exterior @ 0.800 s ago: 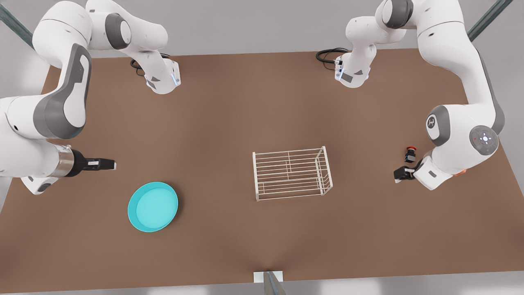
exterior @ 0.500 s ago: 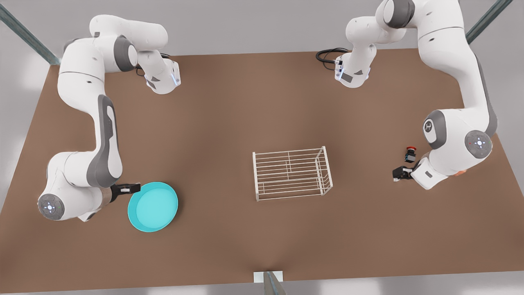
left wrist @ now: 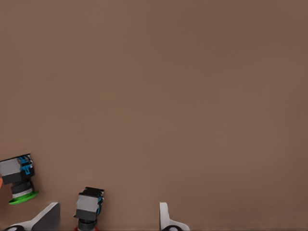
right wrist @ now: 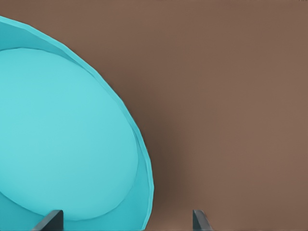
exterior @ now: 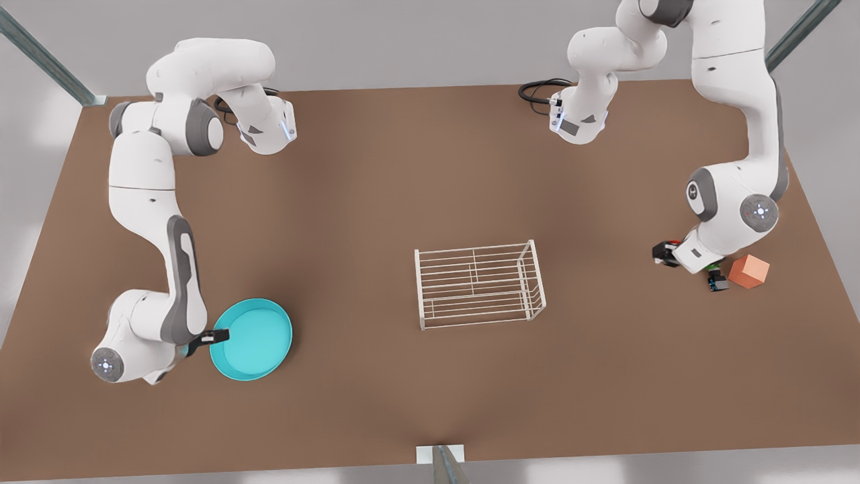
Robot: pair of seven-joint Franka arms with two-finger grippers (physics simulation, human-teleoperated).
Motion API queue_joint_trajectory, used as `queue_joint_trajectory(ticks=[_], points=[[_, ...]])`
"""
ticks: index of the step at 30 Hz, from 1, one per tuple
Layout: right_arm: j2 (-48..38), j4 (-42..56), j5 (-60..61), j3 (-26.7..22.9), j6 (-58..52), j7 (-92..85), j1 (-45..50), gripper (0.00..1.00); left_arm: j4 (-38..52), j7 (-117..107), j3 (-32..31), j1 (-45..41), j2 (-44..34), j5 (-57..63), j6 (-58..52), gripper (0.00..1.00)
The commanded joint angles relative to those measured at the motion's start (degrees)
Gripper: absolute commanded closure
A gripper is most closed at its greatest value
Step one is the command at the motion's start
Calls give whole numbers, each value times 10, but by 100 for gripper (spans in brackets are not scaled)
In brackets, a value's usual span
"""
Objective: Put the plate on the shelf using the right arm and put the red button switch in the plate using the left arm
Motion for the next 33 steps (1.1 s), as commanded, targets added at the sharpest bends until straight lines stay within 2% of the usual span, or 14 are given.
queue_joint_trajectory(ticks=[1, 2, 3, 4, 6, 7, 10, 12, 15, 21, 27, 33], points=[[10, 0, 3, 1, 67, -136, -1, 0, -9, 80, 0, 6, 5, 3, 43, 0], [16, 0, 16, 1, 68, -138, -5, 8, -10, 80, 0, 13, 11, 3, 43, 0], [22, 0, 25, 1, 68, -149, -6, 24, -10, 81, 0, 23, 17, 3, 43, 0], [23, 0, 39, 1, 67, -150, -12, 36, -15, 89, 0, 30, 20, 3, 43, 0], [23, 1, 41, 1, 65, -149, -14, 51, -15, 97, 0, 41, 31, 2, 43, 0], [22, 2, 42, 1, 62, -147, -14, 52, -15, 97, 0, 45, 37, 1, 44, 0], [22, 2, 52, 2, 59, -146, -13, 68, -15, 97, 0, 52, 48, 0, 45, 0], [23, 1, 52, 3, 63, -149, -13, 68, -15, 98, 0, 61, 60, 0, 50, 0], [23, 1, 51, 3, 61, -148, -13, 81, -15, 109, 0, 69, 75, 0, 63, 0], [0, 4, 47, 2, 29, -149, -13, 81, -15, 125, 0, 80, 109, 0, 96, 0], [-62, 2, 33, 2, -31, -149, -7, 81, -15, 125, 0, 82, 124, 0, 103, 0], [-137, 2, 32, 0, -75, -152, 52, 81, -35, 125, 0, 89, 131, 0, 139, 0]])
